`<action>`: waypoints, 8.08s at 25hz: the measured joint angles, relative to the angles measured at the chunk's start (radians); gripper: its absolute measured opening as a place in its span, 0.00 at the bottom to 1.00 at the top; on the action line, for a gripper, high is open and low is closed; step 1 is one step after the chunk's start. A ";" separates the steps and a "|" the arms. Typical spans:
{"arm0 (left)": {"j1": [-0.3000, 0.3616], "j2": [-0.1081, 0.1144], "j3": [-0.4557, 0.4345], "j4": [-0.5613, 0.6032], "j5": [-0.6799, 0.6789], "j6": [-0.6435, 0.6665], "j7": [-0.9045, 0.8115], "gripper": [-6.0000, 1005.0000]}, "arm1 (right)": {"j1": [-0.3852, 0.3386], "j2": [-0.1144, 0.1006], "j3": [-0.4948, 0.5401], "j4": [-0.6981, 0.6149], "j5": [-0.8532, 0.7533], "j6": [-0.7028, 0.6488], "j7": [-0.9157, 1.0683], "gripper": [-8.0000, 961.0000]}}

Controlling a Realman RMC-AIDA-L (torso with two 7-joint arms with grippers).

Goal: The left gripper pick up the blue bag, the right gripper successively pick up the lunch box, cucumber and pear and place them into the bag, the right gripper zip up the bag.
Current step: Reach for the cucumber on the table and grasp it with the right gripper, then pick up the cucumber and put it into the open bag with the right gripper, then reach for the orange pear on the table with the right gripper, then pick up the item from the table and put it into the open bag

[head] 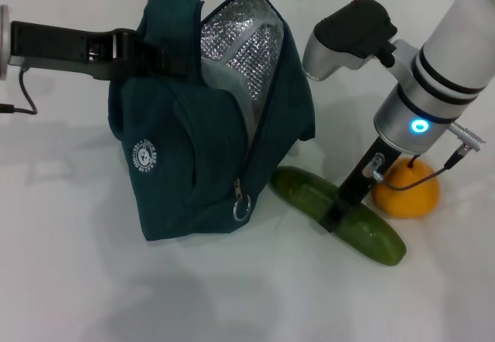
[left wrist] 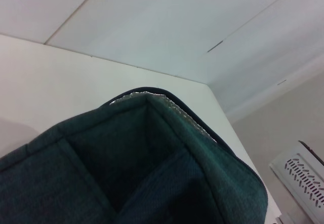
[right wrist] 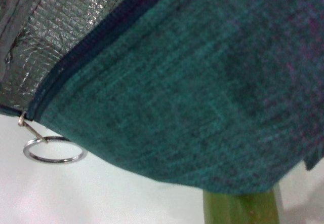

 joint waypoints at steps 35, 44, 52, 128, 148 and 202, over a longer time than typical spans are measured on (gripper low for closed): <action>0.003 -0.003 0.000 -0.002 -0.010 0.010 -0.007 0.05 | -0.290 -0.018 0.693 -0.131 0.400 -0.452 -0.343 0.56; 0.005 -0.006 0.000 -0.001 -0.010 0.024 -0.009 0.05 | -0.327 -0.009 0.742 -0.094 0.554 -0.232 -0.607 0.56; 0.000 -0.006 -0.002 -0.001 -0.011 0.035 -0.009 0.05 | -0.272 -0.006 0.693 0.042 0.712 -0.096 -0.847 0.57; 0.012 -0.024 0.001 -0.005 -0.043 0.038 0.023 0.05 | -0.751 -0.023 0.548 0.304 0.981 -0.043 -1.708 0.88; 0.007 -0.021 0.012 -0.005 -0.041 0.038 0.024 0.05 | -0.741 -0.018 0.540 0.311 0.982 -0.011 -1.769 0.27; 0.001 -0.014 0.032 -0.055 -0.082 0.031 0.044 0.05 | -0.302 0.000 0.396 0.333 1.133 -0.121 -1.449 0.10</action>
